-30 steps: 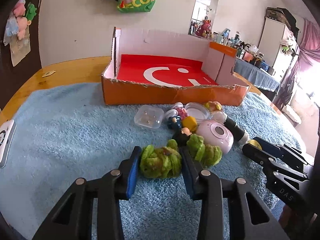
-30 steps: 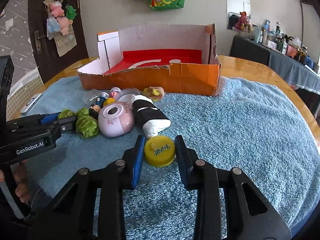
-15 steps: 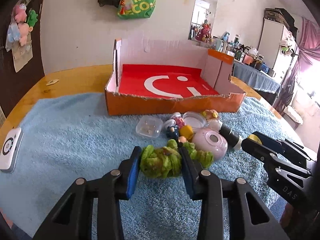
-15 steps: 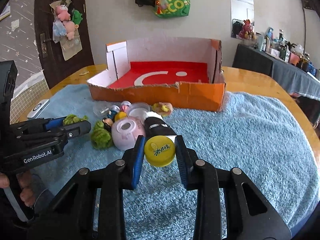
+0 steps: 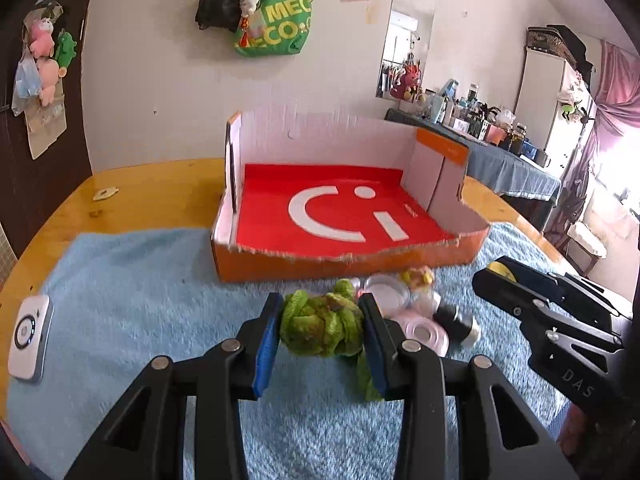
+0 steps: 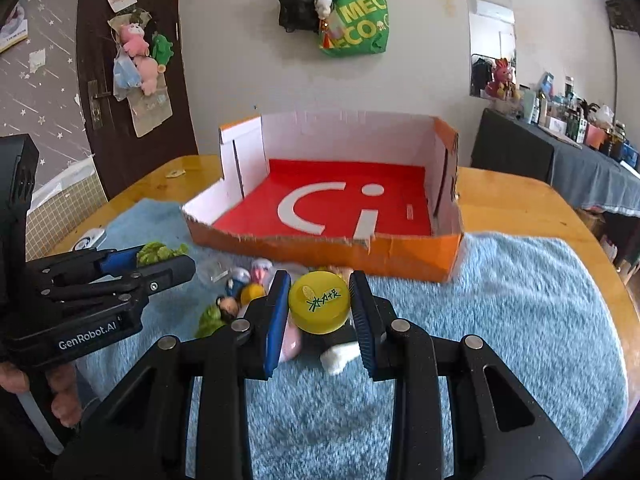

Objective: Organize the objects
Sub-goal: 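Lift both held items and carry them over into the red-lined box, then lower the green ball and yellow lid onto the red floor and open both grippers, then withdraw both grippers from the box back toward the remaining items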

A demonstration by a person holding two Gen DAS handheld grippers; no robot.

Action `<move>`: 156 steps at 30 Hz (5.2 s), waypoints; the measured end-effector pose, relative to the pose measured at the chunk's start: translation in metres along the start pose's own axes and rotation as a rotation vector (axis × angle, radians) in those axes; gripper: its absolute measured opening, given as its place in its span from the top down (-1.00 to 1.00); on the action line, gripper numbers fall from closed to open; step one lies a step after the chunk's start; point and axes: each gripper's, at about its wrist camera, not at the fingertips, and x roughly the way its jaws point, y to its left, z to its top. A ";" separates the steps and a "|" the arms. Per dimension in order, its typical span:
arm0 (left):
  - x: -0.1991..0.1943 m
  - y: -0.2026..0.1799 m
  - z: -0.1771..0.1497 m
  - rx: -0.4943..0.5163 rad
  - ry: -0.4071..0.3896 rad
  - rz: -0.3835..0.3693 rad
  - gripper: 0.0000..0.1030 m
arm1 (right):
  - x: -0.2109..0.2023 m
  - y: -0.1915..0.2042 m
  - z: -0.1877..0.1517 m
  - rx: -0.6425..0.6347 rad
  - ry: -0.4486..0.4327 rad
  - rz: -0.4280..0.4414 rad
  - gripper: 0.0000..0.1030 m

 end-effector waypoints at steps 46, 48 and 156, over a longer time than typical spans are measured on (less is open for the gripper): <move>0.103 0.000 0.135 0.036 0.076 -0.009 0.22 | 0.109 -0.042 0.119 0.034 0.154 0.012 0.43; 0.112 0.000 0.138 0.038 0.093 -0.007 0.22 | 0.120 -0.045 0.120 0.033 0.188 0.010 0.43; 0.114 0.036 0.117 -0.045 0.229 0.020 -0.29 | 0.122 -0.048 0.104 0.082 0.269 0.045 -0.28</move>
